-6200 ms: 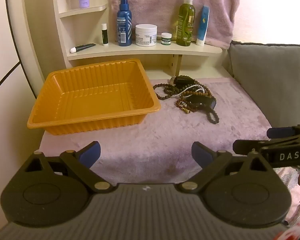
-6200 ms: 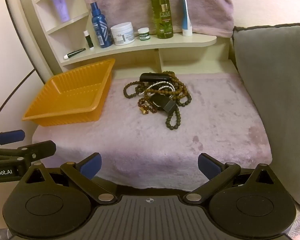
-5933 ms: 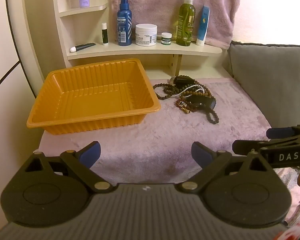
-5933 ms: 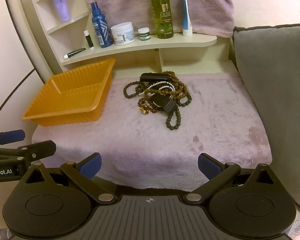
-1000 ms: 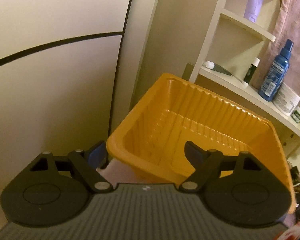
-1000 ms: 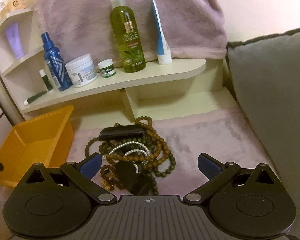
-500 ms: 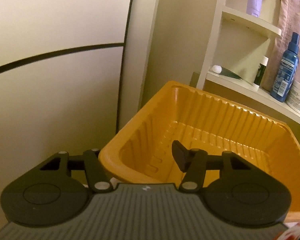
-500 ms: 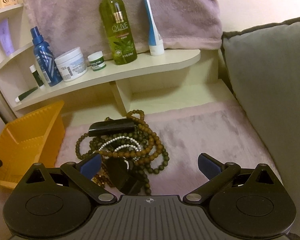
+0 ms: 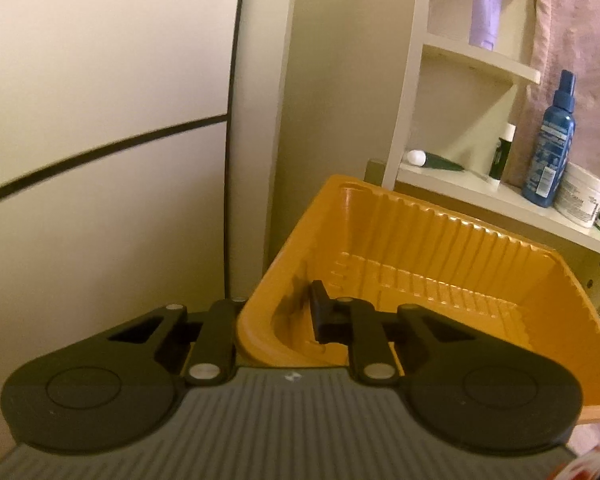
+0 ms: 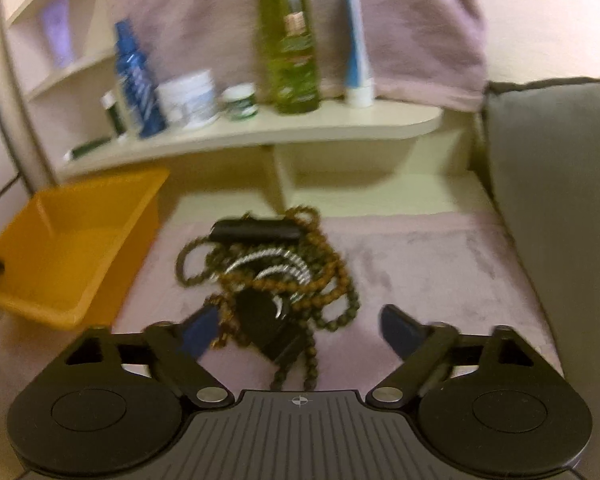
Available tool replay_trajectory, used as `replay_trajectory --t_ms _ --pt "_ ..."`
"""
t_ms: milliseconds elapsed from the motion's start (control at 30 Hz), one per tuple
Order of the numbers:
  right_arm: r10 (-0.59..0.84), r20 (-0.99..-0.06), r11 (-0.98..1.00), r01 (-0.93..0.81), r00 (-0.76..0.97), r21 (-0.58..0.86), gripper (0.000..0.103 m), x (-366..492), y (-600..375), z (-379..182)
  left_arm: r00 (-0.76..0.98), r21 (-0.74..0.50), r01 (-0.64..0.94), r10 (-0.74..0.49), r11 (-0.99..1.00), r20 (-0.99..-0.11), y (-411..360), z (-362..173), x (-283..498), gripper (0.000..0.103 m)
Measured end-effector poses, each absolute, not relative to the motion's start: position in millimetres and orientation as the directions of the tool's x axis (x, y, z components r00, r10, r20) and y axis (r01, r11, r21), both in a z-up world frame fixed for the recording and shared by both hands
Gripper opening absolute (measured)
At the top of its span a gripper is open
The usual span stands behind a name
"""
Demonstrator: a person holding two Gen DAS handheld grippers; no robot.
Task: Organize jewelry
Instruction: 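Grasp the orange tray rim with the left gripper and tilt it up, then pinch a small gold charm from the jewelry pile with the right gripper while the left gripper holds the tray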
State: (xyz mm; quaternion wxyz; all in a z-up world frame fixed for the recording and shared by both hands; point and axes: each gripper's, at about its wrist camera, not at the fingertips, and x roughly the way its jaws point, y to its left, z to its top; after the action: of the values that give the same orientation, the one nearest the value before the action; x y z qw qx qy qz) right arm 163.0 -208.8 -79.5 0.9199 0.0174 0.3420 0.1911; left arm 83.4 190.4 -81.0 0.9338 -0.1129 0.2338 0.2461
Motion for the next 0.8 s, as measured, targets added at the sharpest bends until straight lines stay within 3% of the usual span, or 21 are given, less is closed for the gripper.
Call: replay_trajectory --t_ms 267,400,533,800 --pt "0.381 -0.627 0.892 -0.449 0.679 0.055 0.048 155 -190 -81 0.777 -0.077 -0.482 0.385 0.873 -0.499 206 -70 87 0.016" --pt "0.43 -0.608 0.858 -0.512 0.668 0.044 0.045 153 -174 -74 0.78 -0.059 -0.466 0.379 0.883 -0.499 205 -70 86 0.015" --pt "0.443 -0.61 0.82 -0.572 0.657 -0.02 0.036 150 -150 -72 0.782 -0.07 -0.459 0.365 0.886 -0.506 208 -67 89 0.014" --pt "0.376 -0.702 0.826 -0.562 0.604 -0.04 0.026 164 -136 -96 0.785 -0.056 -0.444 0.358 0.894 -0.505 213 -64 93 0.014"
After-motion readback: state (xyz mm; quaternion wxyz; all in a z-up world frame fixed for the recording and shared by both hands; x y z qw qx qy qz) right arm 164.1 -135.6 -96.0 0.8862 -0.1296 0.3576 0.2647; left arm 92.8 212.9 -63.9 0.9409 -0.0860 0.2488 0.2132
